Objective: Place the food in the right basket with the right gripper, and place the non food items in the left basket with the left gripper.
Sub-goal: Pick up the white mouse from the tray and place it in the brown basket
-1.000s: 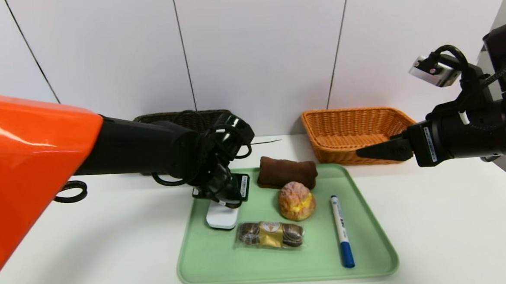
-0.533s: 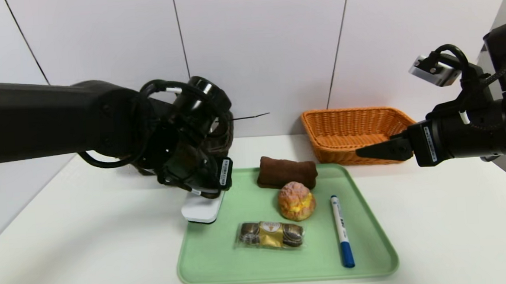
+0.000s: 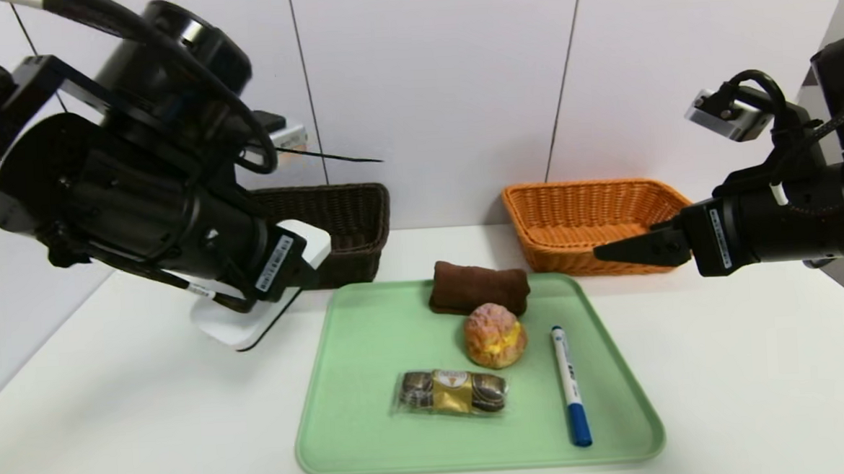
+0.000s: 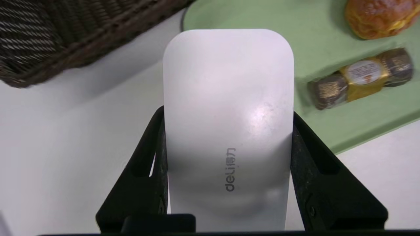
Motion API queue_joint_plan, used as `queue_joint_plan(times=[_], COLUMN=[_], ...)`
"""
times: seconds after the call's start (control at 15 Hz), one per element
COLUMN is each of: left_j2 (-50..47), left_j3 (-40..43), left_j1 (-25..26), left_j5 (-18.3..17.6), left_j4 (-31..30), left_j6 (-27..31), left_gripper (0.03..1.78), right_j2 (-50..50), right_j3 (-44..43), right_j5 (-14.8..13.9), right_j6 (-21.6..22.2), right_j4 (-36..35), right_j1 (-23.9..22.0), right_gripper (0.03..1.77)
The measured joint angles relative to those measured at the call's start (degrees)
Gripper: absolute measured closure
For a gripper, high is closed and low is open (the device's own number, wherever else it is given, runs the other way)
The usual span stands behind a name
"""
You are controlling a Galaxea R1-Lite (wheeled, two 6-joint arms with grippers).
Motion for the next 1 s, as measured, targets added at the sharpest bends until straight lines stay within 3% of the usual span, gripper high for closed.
queue_joint_plan(times=[0.13, 0.47, 0.73, 1.0], left_j2=[-0.6, 5.8, 15.2, 23.4], left_j3=[-1.5, -12.7, -19.3, -20.7], left_j1=[5.4, 17.3, 22.7, 24.7], left_j5=[-2.0, -13.4, -20.1, -21.1], left_j4=[-0.1, -0.2, -2.8, -12.9], left_j6=[10.8, 31.0, 39.6, 42.8], left_gripper=[0.79, 0.79, 0.80, 0.80], right_j2=[-0.3, -0.6, -0.4, -0.3], right_j3=[0.1, 0.3, 0.4, 1.9], right_j5=[0.0, -0.1, -0.2, -0.3], right_j6=[-0.3, -0.5, -0.4, -0.3], right_j4=[0.0, 0.0, 0.0, 0.0], right_j1=[0.0, 0.6, 1.0, 0.9], right_gripper=[0.10, 0.10, 0.10, 0.10])
